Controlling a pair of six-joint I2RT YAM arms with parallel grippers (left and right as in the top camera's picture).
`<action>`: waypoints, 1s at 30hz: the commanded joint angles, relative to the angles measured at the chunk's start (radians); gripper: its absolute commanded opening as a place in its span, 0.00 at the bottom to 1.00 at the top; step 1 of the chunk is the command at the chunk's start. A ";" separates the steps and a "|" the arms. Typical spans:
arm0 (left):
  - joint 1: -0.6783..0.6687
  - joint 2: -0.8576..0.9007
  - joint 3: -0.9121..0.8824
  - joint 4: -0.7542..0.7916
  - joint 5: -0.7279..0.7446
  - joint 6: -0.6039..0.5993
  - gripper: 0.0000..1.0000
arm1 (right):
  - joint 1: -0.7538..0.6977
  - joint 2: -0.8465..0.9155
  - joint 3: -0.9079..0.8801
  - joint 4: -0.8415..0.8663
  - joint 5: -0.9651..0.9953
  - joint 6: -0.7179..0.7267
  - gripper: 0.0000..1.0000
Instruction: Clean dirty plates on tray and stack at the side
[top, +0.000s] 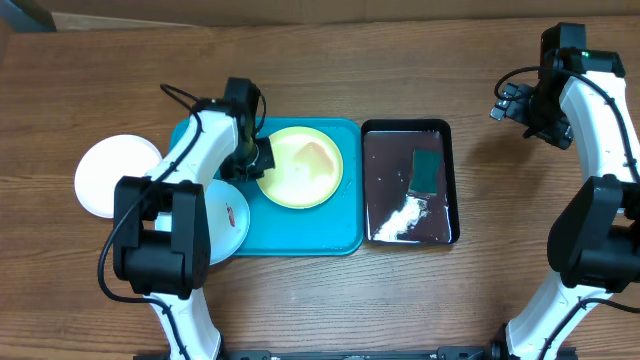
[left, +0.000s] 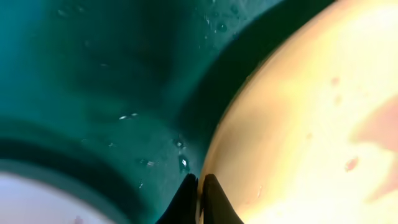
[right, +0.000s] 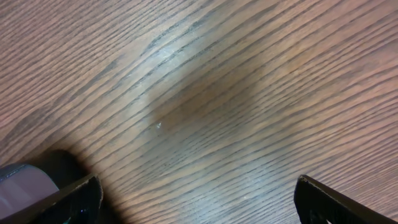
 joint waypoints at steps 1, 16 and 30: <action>0.021 0.013 0.159 -0.069 -0.029 0.047 0.04 | -0.002 -0.008 0.013 0.003 0.004 0.004 1.00; -0.140 -0.053 0.436 -0.245 -0.217 0.050 0.04 | -0.002 -0.008 0.013 0.003 0.004 0.004 1.00; -0.617 -0.203 0.436 -0.257 -0.773 -0.027 0.04 | -0.002 -0.008 0.013 0.003 0.004 0.004 1.00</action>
